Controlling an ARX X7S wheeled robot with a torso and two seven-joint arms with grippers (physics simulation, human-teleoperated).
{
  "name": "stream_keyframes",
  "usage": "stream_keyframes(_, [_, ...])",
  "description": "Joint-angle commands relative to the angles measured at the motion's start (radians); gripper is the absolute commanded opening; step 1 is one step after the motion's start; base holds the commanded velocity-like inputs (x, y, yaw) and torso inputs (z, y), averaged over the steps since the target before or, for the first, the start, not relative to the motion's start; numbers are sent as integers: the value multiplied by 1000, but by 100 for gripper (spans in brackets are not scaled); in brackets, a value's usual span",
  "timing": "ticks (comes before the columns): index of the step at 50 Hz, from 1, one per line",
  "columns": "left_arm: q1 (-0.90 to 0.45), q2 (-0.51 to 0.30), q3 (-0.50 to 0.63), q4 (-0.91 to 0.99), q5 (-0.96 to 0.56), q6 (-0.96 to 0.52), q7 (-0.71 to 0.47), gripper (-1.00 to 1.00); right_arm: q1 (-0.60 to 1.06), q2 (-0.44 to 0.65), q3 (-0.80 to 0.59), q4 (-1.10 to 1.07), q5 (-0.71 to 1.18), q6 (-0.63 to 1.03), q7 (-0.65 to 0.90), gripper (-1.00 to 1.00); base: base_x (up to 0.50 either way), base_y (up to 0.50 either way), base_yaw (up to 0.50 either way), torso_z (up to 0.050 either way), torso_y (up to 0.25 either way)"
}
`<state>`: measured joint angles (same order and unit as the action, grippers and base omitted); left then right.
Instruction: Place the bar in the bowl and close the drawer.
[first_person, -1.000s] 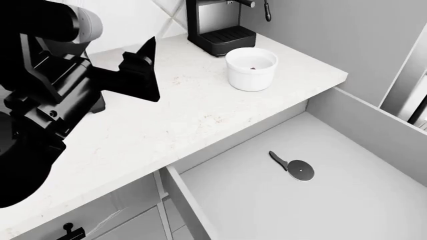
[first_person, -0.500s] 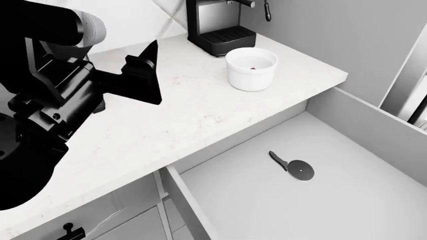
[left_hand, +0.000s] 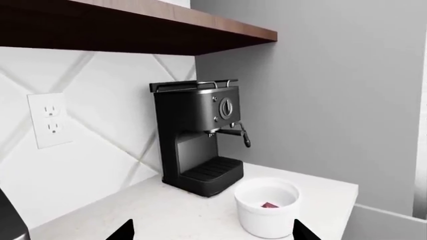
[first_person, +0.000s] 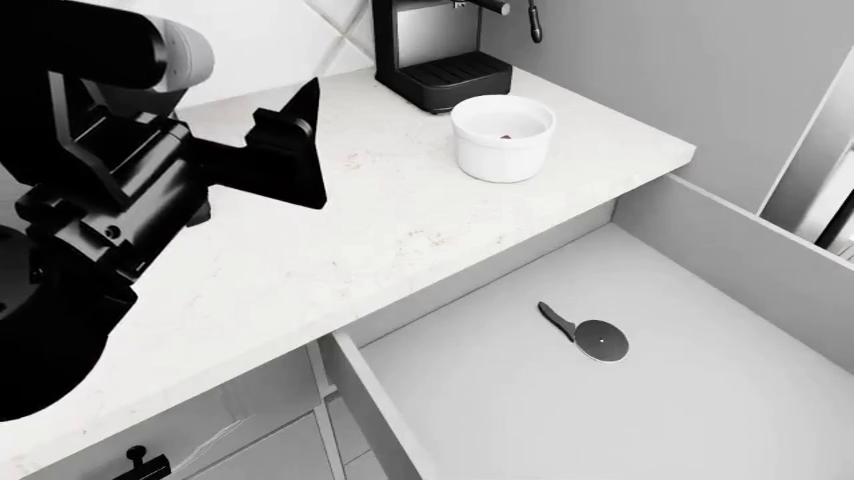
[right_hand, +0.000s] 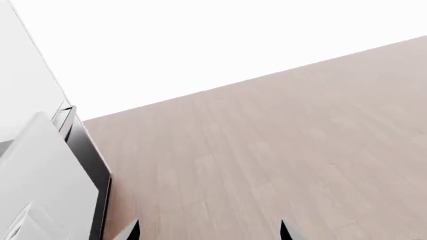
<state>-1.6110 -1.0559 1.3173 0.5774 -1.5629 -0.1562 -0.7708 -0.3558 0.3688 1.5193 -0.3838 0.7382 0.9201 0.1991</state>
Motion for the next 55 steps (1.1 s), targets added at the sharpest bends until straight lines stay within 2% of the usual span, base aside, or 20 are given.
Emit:
stream_keyframes(1, [-10,21,-37,-1,20,1,11,100,66,-44,-140,0,-81,-38,-4,100,0,0,0,0,0])
stream_keyframes(14, [-1,11,-42,6,24,8,10,100,131,-65,-298,24,-137,-77,13,100,0,0,0,0,0])
stream_keyframes(55, [16,10,-53,13,28,11,12,100,312,-87,-651,128,-246,-137,55,100,0,0,0,0,0])
